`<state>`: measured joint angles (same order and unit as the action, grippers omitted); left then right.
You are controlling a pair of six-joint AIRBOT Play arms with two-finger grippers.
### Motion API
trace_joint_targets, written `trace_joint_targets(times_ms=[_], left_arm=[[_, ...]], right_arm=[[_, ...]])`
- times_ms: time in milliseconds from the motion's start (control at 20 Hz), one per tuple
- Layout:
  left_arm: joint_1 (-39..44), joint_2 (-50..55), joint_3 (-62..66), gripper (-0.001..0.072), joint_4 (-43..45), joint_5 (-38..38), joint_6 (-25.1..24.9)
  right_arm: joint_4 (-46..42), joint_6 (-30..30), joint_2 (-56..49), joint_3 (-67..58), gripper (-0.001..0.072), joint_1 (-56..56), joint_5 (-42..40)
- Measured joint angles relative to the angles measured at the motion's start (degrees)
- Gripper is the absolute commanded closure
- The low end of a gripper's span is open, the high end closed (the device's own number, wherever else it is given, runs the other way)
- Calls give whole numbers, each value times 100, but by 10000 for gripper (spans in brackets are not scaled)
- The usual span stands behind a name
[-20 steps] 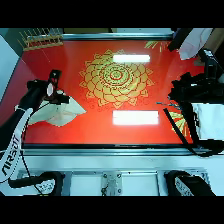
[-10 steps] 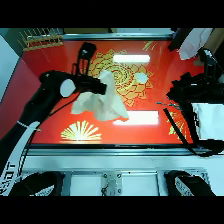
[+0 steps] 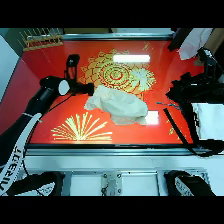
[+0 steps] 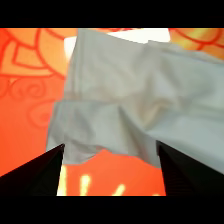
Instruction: Fold the clothes and pants, and hang the long-sleeved shirts on hangers.
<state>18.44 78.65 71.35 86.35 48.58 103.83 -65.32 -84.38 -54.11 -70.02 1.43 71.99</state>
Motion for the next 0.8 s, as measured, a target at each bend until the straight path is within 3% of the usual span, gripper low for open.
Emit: trace_joint_targets(times_ms=[150,300,550,800], left_arm=[[-785,280,-605,89,-619,-68,22],[-1209,739,-898,89,-1582,-149,-496],[-1335,1309,-1016,89,-2673,-444,-1014],[-1099,1486,-844,89,-2946,-640,-1143]], right_arm=[[0,0,2,0,698,0,0],[0,0,-2,0,698,0,0],[2,0,-4,0,698,0,-2],[9,0,-87,0,698,0,0]])
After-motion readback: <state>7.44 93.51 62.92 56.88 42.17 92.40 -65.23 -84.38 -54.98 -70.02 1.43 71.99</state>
